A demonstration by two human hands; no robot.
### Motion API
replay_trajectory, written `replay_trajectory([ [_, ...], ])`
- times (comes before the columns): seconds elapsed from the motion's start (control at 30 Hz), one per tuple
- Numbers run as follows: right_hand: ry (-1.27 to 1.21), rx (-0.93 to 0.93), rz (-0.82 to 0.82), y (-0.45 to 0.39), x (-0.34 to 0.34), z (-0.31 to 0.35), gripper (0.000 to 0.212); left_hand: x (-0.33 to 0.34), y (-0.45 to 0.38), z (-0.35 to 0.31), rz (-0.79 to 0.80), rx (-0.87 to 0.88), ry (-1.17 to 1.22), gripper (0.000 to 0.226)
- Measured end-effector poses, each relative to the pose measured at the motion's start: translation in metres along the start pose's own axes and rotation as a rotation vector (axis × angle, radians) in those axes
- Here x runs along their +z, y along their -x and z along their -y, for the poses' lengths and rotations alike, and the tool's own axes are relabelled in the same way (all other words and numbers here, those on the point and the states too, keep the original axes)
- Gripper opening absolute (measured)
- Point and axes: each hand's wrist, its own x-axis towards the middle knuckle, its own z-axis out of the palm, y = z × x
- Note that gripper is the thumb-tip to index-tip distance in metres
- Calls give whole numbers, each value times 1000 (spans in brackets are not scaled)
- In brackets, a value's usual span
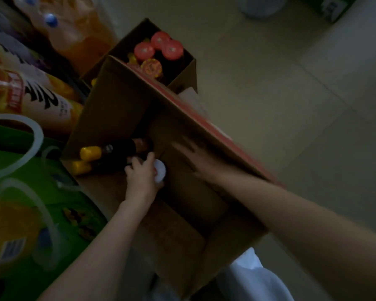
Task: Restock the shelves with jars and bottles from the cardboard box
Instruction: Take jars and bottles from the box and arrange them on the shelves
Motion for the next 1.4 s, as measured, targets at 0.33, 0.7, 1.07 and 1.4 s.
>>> replay_trajectory([
  [0.33, 45, 101, -67, -31, -52, -40, 102, -1, -16, -21, 51, 200, 60, 65],
  [0.7, 1061, -144, -374, -16, -105, -16, 66, -7, 1, -20, 31, 235, -40, 62],
  [1.07, 948, 50, -330, -7, -120, -34, 83, -24, 4, -31, -141, 171, -73, 64],
  [1.4, 820, 198, -242, 9, -129, -47, 81, -33, 5, -31, -253, 193, -154, 62],
])
